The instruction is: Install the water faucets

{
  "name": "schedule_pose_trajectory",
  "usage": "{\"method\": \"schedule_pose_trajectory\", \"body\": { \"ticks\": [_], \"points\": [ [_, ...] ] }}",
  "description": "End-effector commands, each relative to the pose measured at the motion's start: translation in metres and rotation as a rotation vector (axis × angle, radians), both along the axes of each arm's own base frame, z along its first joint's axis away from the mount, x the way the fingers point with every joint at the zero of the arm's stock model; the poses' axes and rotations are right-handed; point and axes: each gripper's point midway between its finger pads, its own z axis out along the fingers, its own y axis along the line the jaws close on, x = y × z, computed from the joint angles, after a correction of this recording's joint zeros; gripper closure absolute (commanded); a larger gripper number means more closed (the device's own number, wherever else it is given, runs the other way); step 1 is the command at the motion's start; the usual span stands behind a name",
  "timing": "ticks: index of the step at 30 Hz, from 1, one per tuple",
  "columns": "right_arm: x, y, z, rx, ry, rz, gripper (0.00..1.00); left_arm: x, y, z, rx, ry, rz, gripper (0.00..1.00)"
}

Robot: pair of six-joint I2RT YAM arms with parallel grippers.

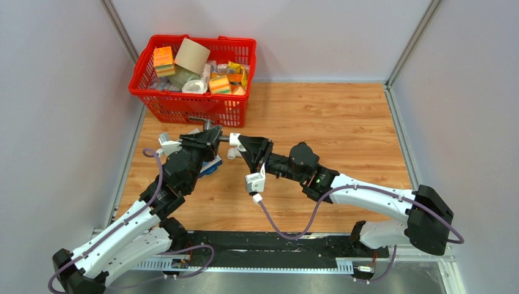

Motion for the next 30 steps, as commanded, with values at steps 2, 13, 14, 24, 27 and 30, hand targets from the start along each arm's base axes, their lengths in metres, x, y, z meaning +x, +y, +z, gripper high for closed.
{"method": "schedule_pose_trajectory", "body": {
  "ticks": [2, 13, 14, 24, 27, 30],
  "points": [
    [-0.016, 0.015, 0.022, 0.035, -0.006, 0.082, 1.0, -0.007, -0.007, 0.046, -0.125, -0.105, -0.054, 1.0],
    [-0.017, 0.015, 0.026, 0.025, 0.116, 0.117, 1.0, -0.012, -0.017, 0.053, -0.128, -0.161, -0.115, 1.0],
    [-0.015, 0.015, 0.026, 0.024, 0.13, 0.117, 1.0, -0.013, -0.019, 0.053, -0.127, -0.165, -0.126, 1.0],
    [-0.019, 0.011, 0.035, 0.04, 0.255, 0.188, 1.0, -0.02, -0.031, 0.059, -0.104, -0.243, -0.195, 1.0],
    [-0.02, 0.008, 0.042, 0.055, 0.28, 0.204, 1.0, -0.022, -0.036, 0.06, -0.09, -0.271, -0.223, 1.0],
    [-0.022, 0.007, 0.046, 0.069, 0.31, 0.221, 1.0, -0.024, -0.039, 0.061, -0.094, -0.298, -0.236, 1.0]
  ]
}}
